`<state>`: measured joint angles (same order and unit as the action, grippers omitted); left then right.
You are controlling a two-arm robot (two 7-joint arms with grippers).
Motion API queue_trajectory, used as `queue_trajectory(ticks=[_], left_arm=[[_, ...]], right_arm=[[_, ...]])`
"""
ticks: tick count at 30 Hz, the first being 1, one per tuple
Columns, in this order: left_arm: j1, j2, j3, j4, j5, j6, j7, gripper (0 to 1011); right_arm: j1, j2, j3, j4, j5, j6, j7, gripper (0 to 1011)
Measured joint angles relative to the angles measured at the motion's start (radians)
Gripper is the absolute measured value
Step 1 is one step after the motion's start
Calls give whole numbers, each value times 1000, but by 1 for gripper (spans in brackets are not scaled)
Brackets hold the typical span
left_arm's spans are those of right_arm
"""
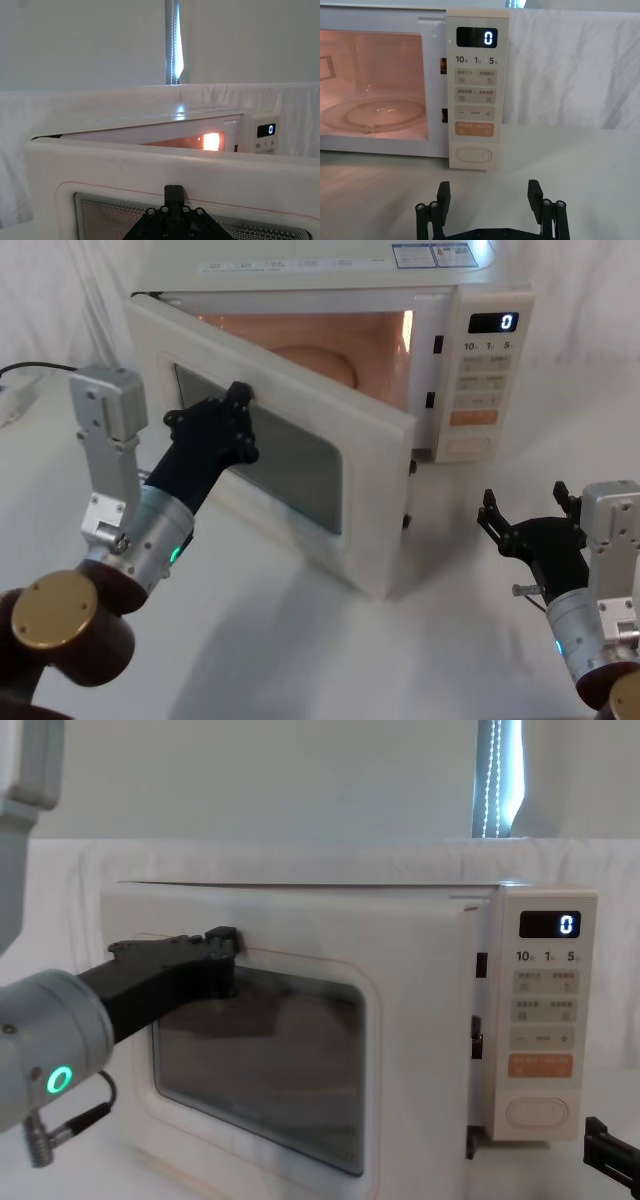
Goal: Press the button to open the microwave door with one hand; close the microwave door with the other hand.
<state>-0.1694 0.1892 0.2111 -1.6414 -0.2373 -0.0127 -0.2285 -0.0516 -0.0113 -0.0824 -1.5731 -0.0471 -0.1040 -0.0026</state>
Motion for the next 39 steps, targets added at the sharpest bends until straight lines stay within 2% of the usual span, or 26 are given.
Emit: queue_trajectory(ticks=[19,25,39], left_arm=[[-104,-51,46,129,2,-25,-1,0],[-156,-65,60,188,12,-36,-7,0],[-235,-107,81,289,33,-32,6,0]], right_arm=[[0,0,0,0,0,0,0,1002],[0,0,0,0,0,0,0,1002],[0,0,0,0,0,0,0,1002]])
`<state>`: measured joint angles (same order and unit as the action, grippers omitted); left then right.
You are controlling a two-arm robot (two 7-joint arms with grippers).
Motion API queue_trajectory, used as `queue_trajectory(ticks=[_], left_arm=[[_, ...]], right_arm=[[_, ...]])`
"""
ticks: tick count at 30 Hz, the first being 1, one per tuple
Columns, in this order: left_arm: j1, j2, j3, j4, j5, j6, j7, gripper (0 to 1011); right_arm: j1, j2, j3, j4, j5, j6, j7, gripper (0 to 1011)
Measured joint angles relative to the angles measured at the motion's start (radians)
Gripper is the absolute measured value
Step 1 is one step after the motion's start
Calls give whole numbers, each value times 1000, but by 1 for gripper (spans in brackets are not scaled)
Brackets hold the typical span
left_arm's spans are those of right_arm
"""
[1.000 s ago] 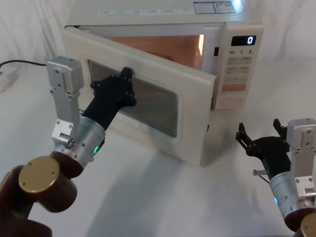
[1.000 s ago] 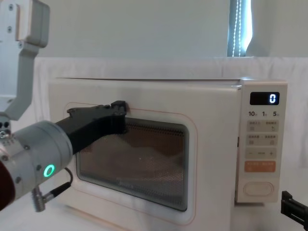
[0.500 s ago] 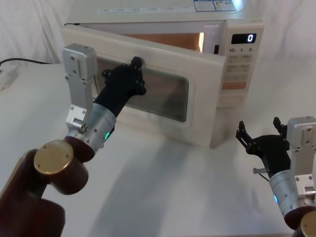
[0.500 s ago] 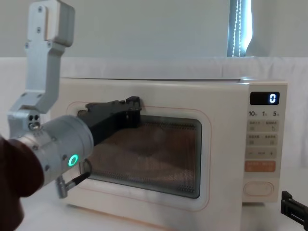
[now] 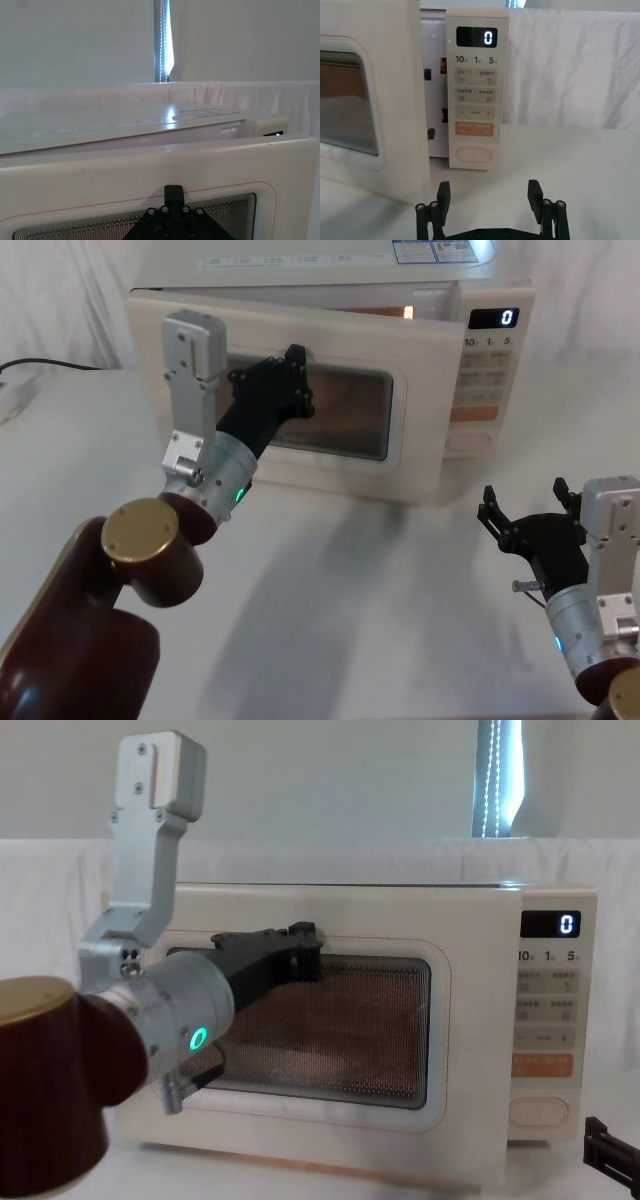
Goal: Press the button to open the microwave door with one hand; close the microwave door with the other hand.
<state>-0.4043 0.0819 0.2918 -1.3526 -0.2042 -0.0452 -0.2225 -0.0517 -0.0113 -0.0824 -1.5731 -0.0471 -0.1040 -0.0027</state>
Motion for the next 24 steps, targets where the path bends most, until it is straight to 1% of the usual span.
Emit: queue_trajectory(ticks=[4,7,12,18,24], left_arm=[[-26,-19,1,33,12,-3,16,0],[-37,-26,1,47,18,-6,22,0],[-64,-41,1,88,36,-14,34,0],[-82,-52,-4,124,51,-23,43,0],[-96,-62,-14,146,64,-32,53,0]], right_arm=[[0,0,0,0,0,0,0,1002],[0,0,0,0,0,0,0,1002],[0,0,0,0,0,0,0,1002],[0,0,0,0,0,0,0,1002],[0,0,0,0,0,0,0,1002]])
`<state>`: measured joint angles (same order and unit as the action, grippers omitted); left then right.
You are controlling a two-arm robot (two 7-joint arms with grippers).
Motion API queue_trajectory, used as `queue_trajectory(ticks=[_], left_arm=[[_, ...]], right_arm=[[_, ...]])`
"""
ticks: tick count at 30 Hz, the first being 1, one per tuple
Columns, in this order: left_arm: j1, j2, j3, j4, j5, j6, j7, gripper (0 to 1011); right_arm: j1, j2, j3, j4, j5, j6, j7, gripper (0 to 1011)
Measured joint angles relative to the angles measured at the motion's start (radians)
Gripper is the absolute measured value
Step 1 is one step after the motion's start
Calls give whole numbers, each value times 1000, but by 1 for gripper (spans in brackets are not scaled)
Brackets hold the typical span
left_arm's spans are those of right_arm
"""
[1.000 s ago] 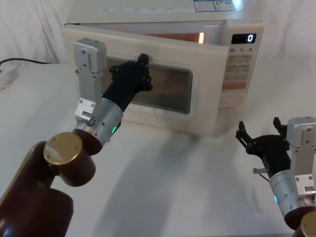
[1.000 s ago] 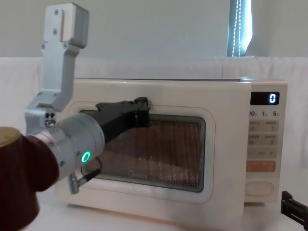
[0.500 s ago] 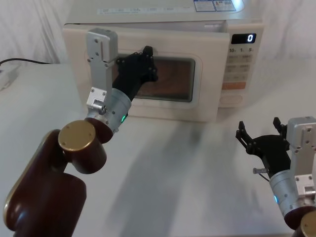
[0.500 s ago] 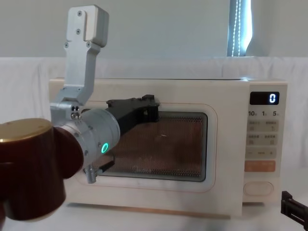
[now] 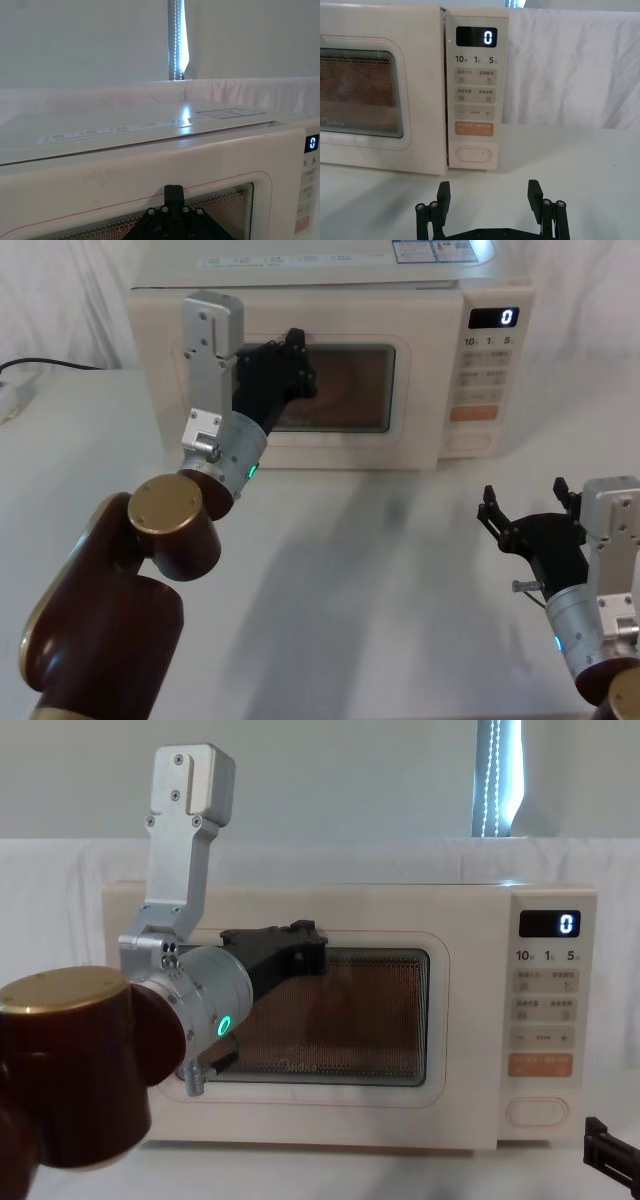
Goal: Press the button to open the microwave door with one hand; close the microwave door with the other hand.
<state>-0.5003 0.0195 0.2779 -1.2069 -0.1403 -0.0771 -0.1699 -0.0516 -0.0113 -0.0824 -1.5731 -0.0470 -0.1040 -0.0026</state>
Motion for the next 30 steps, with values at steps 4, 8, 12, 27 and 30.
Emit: queue_trajectory(ticks=[4,8,12,27,30], left_arm=[[-6,-4,-4,8,5,-3,2,0],[-10,-8,-9,14,12,-5,3,0],[-13,-13,-12,19,17,-6,3,0],[-26,-24,-22,32,27,-5,6,0],[-31,-26,-23,38,27,-5,4,0]], right_arm=[[0,0,0,0,0,0,0,1002],[0,0,0,0,0,0,0,1002],[0,0,0,0,0,0,0,1002],[0,0,0,0,0,0,0,1002],[0,0,0,0,0,0,0,1002]])
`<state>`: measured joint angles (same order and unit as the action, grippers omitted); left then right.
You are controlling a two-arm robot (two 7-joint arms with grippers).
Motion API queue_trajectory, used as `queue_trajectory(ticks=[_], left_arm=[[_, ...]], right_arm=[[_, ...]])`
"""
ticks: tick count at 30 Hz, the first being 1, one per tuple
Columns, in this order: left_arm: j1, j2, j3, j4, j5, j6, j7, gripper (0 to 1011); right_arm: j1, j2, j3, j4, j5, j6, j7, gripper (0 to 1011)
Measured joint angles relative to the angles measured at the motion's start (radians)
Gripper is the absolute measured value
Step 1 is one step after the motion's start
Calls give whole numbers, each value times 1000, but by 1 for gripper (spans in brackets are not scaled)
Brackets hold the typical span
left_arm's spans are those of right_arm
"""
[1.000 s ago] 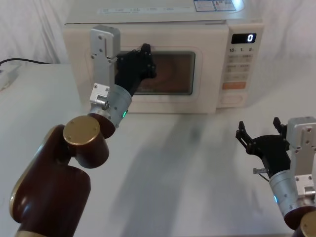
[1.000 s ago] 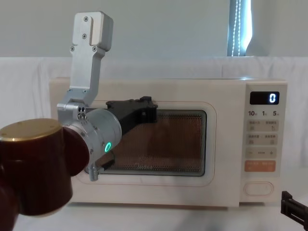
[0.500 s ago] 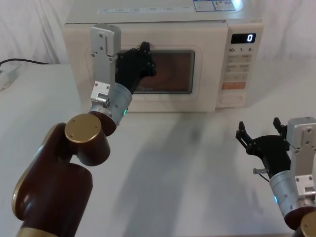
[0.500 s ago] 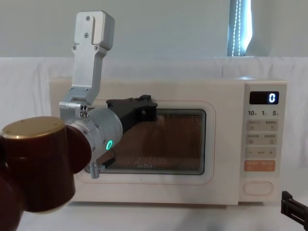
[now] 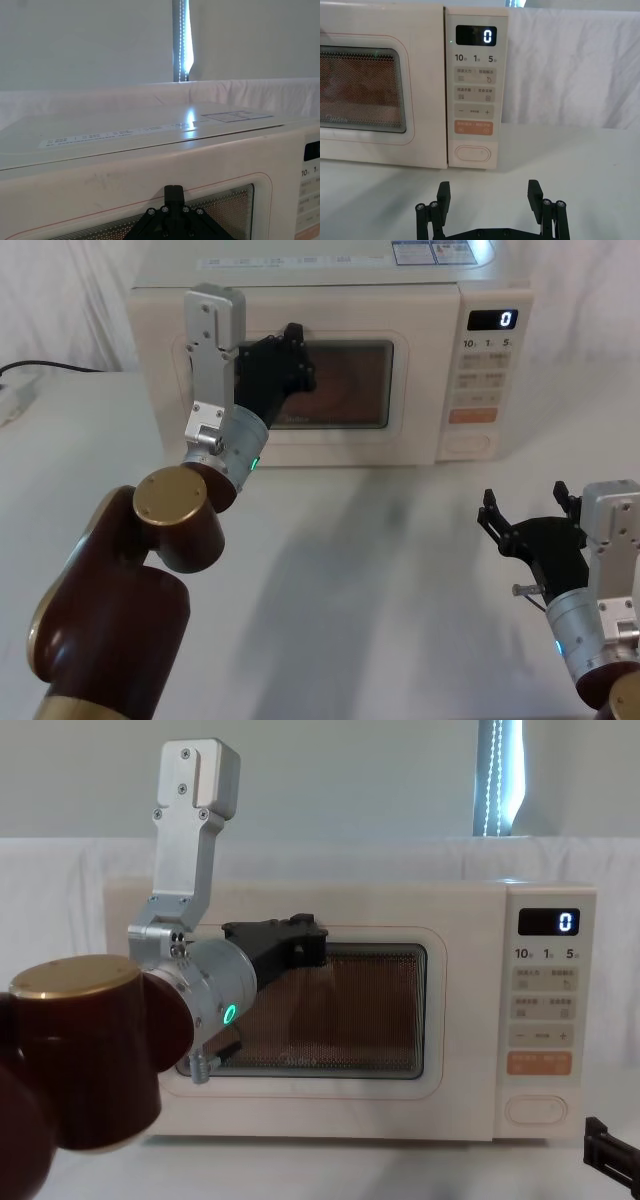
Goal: Press the button to open the microwave door with one hand; close the microwave door with the other hand.
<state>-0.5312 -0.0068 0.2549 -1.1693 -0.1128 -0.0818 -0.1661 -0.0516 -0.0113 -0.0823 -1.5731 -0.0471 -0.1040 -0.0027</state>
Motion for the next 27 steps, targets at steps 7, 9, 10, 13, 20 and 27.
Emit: queue_trajectory(ticks=[7,9,10,13,20,27], left_arm=[[-11,-3,0,13,-1,0,-8,0],[-13,-3,0,14,-2,0,-10,0],[-14,-4,0,15,-2,1,-11,0],[-18,-5,0,18,-4,0,-14,0],[-23,-5,3,24,-7,0,-19,0],[0,-3,7,-9,-20,3,-34,0]], right_arm=[[0,0,0,0,0,0,0,1002],[0,0,0,0,0,0,0,1002],[0,0,0,0,0,0,0,1002],[0,0,0,0,0,0,0,1002],[0,0,0,0,0,0,0,1002],[0,0,0,0,0,0,0,1002]])
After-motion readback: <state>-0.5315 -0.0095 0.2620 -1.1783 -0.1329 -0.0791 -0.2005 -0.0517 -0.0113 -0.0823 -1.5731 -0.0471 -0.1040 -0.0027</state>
